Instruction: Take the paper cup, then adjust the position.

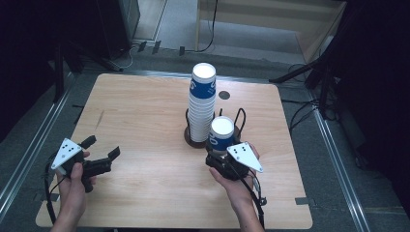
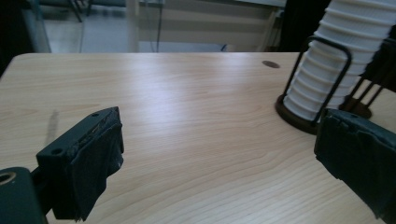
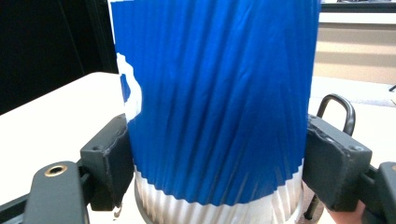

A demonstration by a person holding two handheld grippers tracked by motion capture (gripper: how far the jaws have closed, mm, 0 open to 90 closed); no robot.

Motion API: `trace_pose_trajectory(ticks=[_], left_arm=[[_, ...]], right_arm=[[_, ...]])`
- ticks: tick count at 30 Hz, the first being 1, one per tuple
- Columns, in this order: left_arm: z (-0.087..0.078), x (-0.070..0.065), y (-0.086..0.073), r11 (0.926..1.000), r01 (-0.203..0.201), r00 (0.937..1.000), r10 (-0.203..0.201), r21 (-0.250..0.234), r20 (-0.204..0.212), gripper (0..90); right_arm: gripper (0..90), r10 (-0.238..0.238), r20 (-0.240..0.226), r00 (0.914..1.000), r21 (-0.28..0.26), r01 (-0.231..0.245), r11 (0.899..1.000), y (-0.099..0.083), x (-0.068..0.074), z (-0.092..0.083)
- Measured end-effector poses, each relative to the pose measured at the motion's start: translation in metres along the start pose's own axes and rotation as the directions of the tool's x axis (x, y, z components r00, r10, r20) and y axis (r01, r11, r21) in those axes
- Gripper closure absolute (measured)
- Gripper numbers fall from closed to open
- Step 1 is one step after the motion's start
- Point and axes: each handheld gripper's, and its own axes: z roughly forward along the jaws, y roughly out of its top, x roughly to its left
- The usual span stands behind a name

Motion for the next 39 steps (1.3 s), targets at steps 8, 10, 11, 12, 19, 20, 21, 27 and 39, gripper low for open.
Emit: trace_pose_trajectory(ticks=[8, 10, 11, 12, 19, 20, 21, 27, 39], left_arm=[[0.009, -0.022, 0.025, 0.9993, -0.037, 0.9958, 0.037, -0.003, 0.084, 2.1], [0.01, -0.028, 0.029, 0.999, -0.044, 0.9933, 0.045, -0.009, 0.106, 2.1], [0.01, -0.031, 0.03, 0.999, -0.043, 0.9919, 0.044, -0.015, 0.119, 2.1], [0.01, -0.033, 0.031, 0.9985, -0.053, 0.9904, 0.054, -0.012, 0.127, 2.1], [0.011, -0.045, 0.034, 0.9984, -0.056, 0.9786, 0.057, -0.009, 0.198, 2.1], [0.012, -0.046, 0.034, 0.9984, -0.057, 0.9765, 0.056, -0.002, 0.208, 2.1], [0.012, -0.048, 0.034, 0.9978, -0.066, 0.9749, 0.063, 0.005, 0.213, 2.1], [0.018, -0.059, 0.032, 0.9965, -0.081, 0.9581, 0.071, 0.024, 0.278, 2.1], [0.025, -0.083, 0.033, 0.994, -0.104, 0.9276, 0.085, 0.034, 0.364, 2.1]], right_arm=[[19.5, -0.001, -0.01, 0.9999, 0.01, 0.002, 1.0, -0.003, 0.004, 0.002], [19.5, -0.005, -0.013, 0.9999, 0.015, 0.006, 1.0, -0.005, 0.006, 0.003], [19.5, -0.009, -0.015, 0.9998, 0.017, 0.01, 1.0, -0.006, 0.007, 0.004], [19.5, -0.008, -0.019, 0.9998, 0.02, 0.008, 1.0, -0.007, 0.008, 0.004], [19.5, -0.023, -0.043, 0.9988, 0.033, 0.024, 0.999, -0.011, 0.018, 0.007], [19.6, -0.023, -0.047, 0.9986, 0.037, 0.025, 0.999, -0.012, 0.021, 0.008], [19.5, -0.027, -0.052, 0.9983, 0.04, 0.029, 0.999, -0.013, 0.022, 0.008], [19.6, -0.052, -0.078, 0.9956, 0.056, 0.056, 0.997, -0.018, 0.033, 0.011], [19.7, -0.077, -0.115, 0.9904, 0.063, 0.085, 0.994, -0.023, 0.046, 0.009]])
